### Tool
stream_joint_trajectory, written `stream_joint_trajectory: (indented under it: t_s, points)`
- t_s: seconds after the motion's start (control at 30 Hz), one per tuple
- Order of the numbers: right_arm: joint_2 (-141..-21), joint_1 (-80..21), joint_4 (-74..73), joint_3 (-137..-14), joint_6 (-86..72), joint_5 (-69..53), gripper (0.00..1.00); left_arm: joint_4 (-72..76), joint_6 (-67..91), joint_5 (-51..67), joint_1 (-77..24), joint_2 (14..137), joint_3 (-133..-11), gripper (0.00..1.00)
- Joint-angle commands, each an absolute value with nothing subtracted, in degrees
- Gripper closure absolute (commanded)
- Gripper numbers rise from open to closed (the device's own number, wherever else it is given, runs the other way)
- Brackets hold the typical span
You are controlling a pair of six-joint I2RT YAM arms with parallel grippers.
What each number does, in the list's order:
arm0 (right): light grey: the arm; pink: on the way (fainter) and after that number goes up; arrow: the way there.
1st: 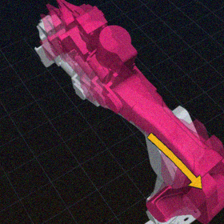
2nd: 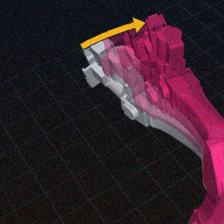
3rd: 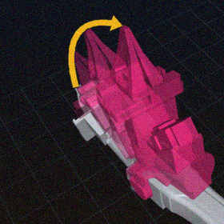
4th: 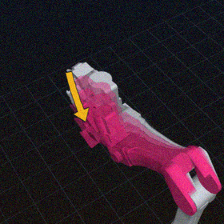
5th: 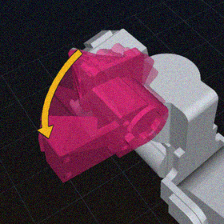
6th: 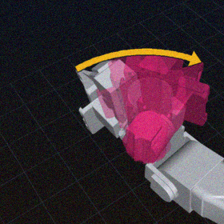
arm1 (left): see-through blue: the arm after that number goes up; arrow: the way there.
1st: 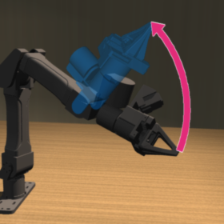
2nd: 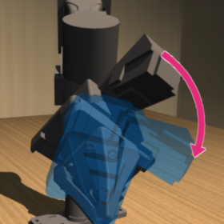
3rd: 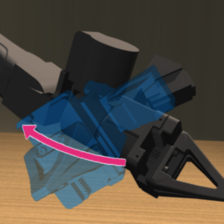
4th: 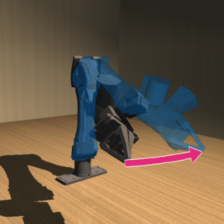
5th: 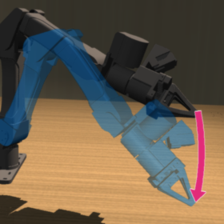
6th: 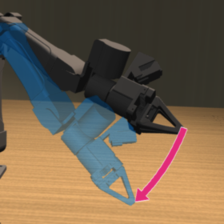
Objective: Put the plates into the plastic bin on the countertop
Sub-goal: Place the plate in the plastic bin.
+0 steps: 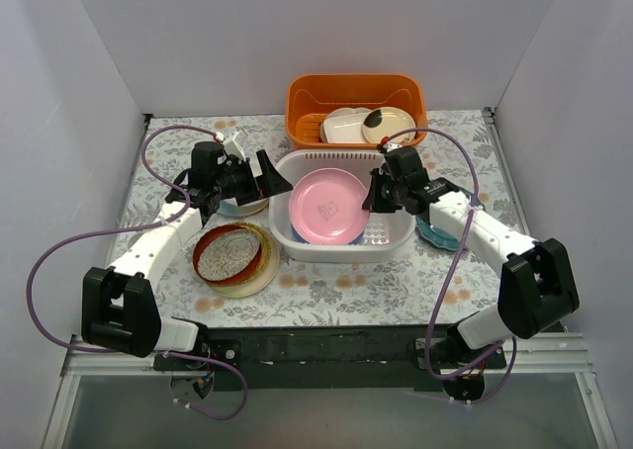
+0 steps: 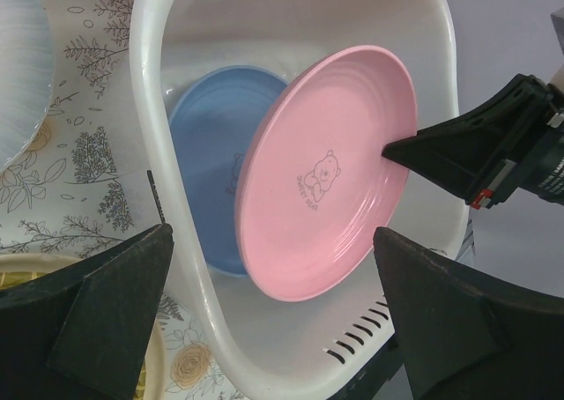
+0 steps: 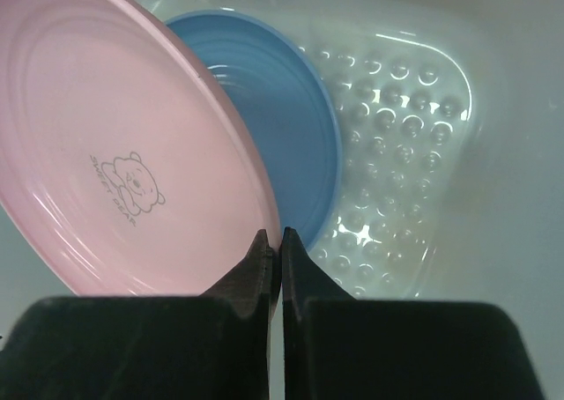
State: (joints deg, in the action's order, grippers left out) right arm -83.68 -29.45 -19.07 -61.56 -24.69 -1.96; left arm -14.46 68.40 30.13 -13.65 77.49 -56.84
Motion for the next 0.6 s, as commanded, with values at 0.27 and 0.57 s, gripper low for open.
stream_joint_trajectory:
  t_s: [0.27,0.57]
  points:
    - [-86.83,-30.5,-16.78,-61.43,-23.12,-2.81,0.99,-13.36,68.29,29.97,-13.36,76.73,-56.08,0.02]
    - [-89.12,-30.85,-19.94,-64.59,-21.98,-3.52,0.99,-13.27,68.47,30.94,-13.45,77.43,-56.51,0.02]
